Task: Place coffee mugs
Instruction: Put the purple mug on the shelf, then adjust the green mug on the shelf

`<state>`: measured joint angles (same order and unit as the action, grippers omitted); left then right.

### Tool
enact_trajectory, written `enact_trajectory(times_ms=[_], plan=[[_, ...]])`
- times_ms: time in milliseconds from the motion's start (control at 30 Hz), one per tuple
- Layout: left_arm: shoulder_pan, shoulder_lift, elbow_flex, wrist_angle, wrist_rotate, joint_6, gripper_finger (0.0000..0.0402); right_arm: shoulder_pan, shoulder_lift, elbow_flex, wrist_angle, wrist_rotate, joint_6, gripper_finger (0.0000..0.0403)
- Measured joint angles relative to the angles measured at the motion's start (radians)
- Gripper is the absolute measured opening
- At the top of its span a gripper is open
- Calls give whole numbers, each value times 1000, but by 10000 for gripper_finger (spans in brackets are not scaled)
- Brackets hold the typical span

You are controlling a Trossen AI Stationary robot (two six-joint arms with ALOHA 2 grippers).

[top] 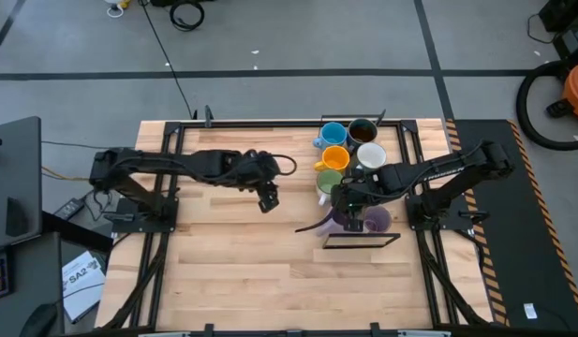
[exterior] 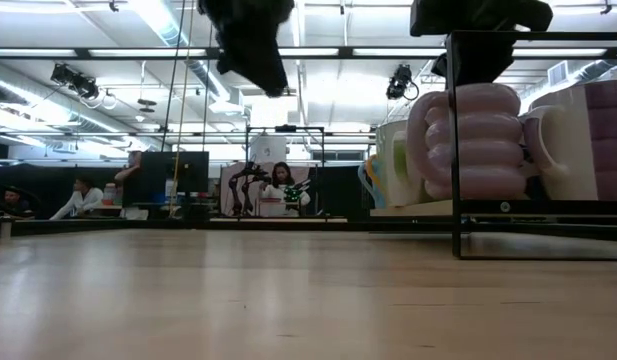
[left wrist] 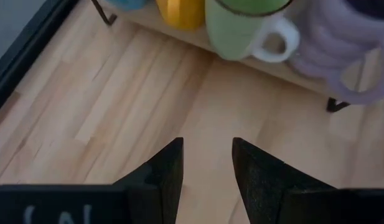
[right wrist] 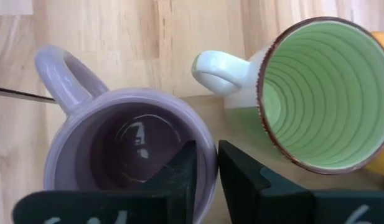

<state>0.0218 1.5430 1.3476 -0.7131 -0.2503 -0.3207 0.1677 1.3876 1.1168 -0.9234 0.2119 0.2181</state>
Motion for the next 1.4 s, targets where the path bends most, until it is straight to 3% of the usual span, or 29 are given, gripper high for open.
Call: enact_trajectory(times_ms=[333,867,1400], plan=[[23,163,0,219,-2,50,144,-12,0,0,0,-7,-3,129],[67,320,0,556,-4,52,144,-14,-42,80,-18,1,-38,129],[67,342,-2,733,2,52,144,-41,-108,80,-5,6,-38,129]])
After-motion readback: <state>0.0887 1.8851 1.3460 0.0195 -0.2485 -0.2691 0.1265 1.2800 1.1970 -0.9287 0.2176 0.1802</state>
